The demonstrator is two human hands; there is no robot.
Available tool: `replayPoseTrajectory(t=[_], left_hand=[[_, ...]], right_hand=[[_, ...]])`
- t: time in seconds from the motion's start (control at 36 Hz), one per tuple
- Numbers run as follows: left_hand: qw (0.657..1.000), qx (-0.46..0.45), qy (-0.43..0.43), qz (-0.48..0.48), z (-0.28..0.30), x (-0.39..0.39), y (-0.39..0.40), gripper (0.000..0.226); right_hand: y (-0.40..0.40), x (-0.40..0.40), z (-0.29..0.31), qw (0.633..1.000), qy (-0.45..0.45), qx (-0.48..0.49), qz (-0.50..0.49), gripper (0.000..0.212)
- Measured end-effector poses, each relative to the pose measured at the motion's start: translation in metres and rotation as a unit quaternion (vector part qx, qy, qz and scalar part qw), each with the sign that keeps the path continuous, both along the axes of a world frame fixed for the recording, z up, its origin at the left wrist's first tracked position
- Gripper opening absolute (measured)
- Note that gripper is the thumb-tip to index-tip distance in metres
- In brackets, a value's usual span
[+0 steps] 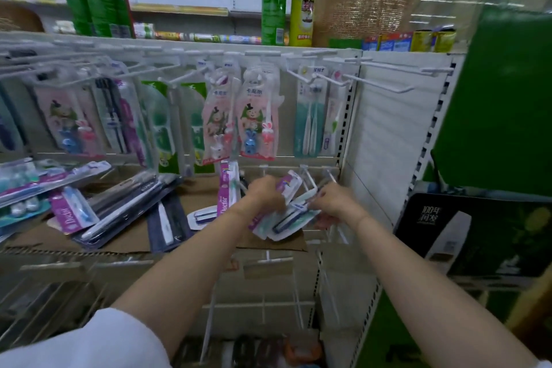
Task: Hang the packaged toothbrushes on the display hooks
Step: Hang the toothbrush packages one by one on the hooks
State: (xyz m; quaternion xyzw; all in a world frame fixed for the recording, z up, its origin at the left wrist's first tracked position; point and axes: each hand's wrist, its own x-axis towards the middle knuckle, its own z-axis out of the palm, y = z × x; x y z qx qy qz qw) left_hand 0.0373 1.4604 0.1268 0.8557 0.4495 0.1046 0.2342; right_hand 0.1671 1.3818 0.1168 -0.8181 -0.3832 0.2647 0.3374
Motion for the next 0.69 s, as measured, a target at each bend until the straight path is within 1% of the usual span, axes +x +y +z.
replayPoseTrajectory(t=[0.06, 0.08, 0.14, 0.17, 0.19, 0.28, 0.31, 0.33, 0.39, 0.44, 0.47, 0.5, 0.56, 0.58, 0.64, 0.69], left_hand=[[1.000, -0.008, -0.018, 0.000, -0.001, 0.000, 0.001, 0.024], [1.000, -0.012, -0.023, -0.001, 0.000, -0.001, 0.001, 0.020], [1.000, -0.019, -0.022, -0.008, 0.000, -0.001, 0.001, 0.020], [0.999, -0.021, -0.023, -0.012, 0.001, -0.002, 0.001, 0.020], [0.999, -0.027, -0.029, -0.014, 0.000, -0.003, 0.002, 0.023], [0.995, -0.059, -0.075, -0.008, 0.003, -0.005, 0.002, 0.046], [0.994, -0.060, -0.096, -0.013, 0.004, -0.005, 0.002, 0.048], [0.991, -0.060, -0.117, -0.020, 0.006, -0.005, 0.001, 0.048], [0.983, -0.066, -0.167, -0.034, 0.010, -0.006, 0.001, 0.048], [0.966, -0.097, -0.233, -0.052, 0.016, -0.008, 0.000, 0.050], [0.955, -0.118, -0.265, -0.060, 0.019, -0.008, -0.001, 0.050], [0.945, -0.133, -0.291, -0.068, 0.022, -0.010, -0.003, 0.049], [0.932, -0.135, -0.327, -0.075, 0.027, -0.010, -0.006, 0.043], [0.926, -0.136, -0.344, -0.075, 0.029, -0.010, -0.007, 0.039], [0.913, -0.145, -0.373, -0.073, 0.034, -0.009, -0.009, 0.029], [0.902, -0.158, -0.395, -0.069, 0.038, -0.008, -0.011, 0.027]], right_hand=[[0.003, 0.002, -0.005, 0.999, 0.039, 0.027, -0.022, 0.006], [0.005, 0.003, -0.009, 0.997, 0.056, 0.044, -0.028, 0.012], [0.008, 0.003, -0.015, 0.994, 0.072, 0.070, -0.039, 0.026], [0.008, 0.001, -0.016, 0.992, 0.087, 0.081, -0.047, 0.027], [0.008, 0.000, -0.017, 0.988, 0.107, 0.091, -0.056, 0.024], [0.007, -0.005, -0.012, 0.977, 0.162, 0.120, -0.065, 0.018], [0.008, -0.006, -0.010, 0.973, 0.174, 0.135, -0.065, 0.017], [0.007, -0.008, -0.005, 0.970, 0.179, 0.152, -0.070, 0.021], [0.004, -0.011, 0.005, 0.959, 0.186, 0.193, -0.091, 0.045], [0.001, -0.013, 0.013, 0.952, 0.181, 0.227, -0.098, 0.062], [-0.001, -0.014, 0.016, 0.949, 0.181, 0.240, -0.090, 0.065], [-0.004, -0.014, 0.020, 0.948, 0.177, 0.252, -0.077, 0.059], [-0.007, -0.014, 0.026, 0.948, 0.160, 0.268, -0.066, 0.033], [-0.008, -0.013, 0.029, 0.945, 0.154, 0.281, -0.067, 0.030], [-0.008, -0.010, 0.033, 0.938, 0.149, 0.305, -0.068, 0.033], [-0.008, -0.005, 0.035, 0.934, 0.149, 0.319, -0.059, 0.034]])
